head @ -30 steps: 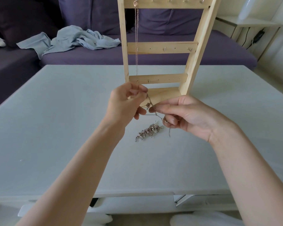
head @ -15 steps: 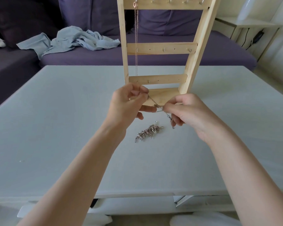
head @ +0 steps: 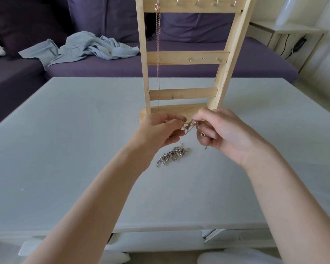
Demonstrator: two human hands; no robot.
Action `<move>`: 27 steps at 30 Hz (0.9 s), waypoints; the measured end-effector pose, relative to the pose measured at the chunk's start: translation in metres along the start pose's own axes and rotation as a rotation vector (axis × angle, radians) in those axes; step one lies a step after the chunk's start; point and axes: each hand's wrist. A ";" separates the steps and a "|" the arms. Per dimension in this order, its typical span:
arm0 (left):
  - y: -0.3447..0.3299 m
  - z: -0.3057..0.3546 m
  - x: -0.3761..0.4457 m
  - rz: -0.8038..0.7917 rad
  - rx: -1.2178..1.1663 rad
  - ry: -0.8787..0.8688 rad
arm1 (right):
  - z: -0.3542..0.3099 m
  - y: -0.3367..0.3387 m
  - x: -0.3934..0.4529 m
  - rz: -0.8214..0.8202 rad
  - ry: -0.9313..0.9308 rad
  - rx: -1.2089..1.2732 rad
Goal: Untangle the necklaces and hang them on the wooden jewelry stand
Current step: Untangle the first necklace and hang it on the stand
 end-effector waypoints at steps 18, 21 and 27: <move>0.001 0.003 -0.001 -0.036 0.031 0.031 | 0.003 0.004 -0.001 -0.012 0.030 -0.136; 0.001 0.004 -0.001 -0.034 0.011 0.022 | 0.005 0.005 0.000 0.037 0.079 -0.162; 0.002 0.004 -0.001 -0.026 -0.018 0.029 | 0.004 0.010 0.001 0.129 0.159 -0.206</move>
Point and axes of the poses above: each hand's wrist, its own x-axis towards the middle knuckle, its own y-axis out of the back of the hand, z = x × y, and after that the axes turned 12 degrees about y, right-handed
